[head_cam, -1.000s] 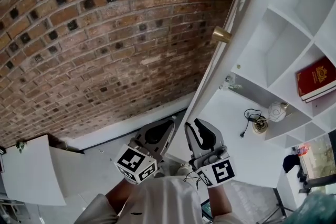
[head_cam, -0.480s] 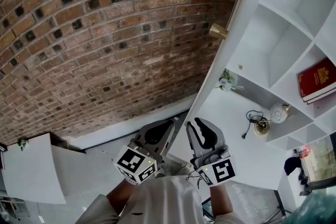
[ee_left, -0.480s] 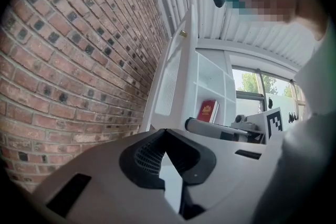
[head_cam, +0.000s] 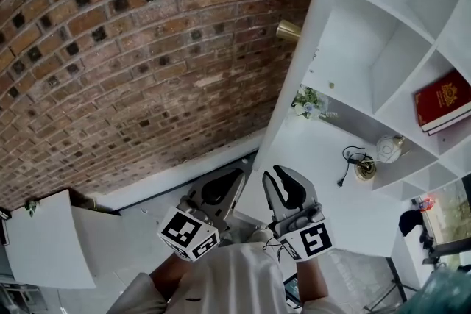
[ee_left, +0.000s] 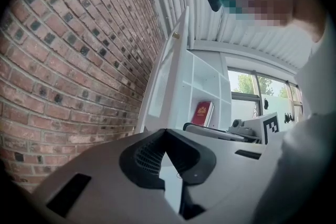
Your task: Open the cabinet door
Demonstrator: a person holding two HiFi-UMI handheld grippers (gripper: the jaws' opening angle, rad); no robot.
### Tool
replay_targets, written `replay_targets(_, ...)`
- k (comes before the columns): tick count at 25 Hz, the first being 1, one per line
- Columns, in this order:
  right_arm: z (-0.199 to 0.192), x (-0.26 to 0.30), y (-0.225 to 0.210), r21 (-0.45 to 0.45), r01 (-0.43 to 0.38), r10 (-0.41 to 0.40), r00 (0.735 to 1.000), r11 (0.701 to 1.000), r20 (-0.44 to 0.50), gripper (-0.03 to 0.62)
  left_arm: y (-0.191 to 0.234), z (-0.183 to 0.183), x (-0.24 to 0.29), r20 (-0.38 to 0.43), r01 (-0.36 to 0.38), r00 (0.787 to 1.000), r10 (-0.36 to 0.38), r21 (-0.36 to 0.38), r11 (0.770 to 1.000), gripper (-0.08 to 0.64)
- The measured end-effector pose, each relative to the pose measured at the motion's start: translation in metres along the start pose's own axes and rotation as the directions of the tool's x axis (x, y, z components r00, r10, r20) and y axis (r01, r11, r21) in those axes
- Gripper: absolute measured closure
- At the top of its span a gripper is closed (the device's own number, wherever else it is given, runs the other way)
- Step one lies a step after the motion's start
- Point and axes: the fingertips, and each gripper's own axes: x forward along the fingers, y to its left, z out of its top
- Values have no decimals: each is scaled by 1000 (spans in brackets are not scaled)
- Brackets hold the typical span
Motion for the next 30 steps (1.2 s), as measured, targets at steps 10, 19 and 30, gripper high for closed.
replay_targets(10,3,-24,-18,5,97,-97,995,995,11,551,-22,1,2,-4,60,998,-60,17,998,551)
replay_targets(19,2,-53,-46,4,213,-213,977,977,-30,577,-45,-11,20,-37,157,987,-157,6,988,551)
replay_targets(30,13,-103,-89,-31,387,-388,921,921,-41,577,-84,-19,55,-63,299,953,-298,15,954,551)
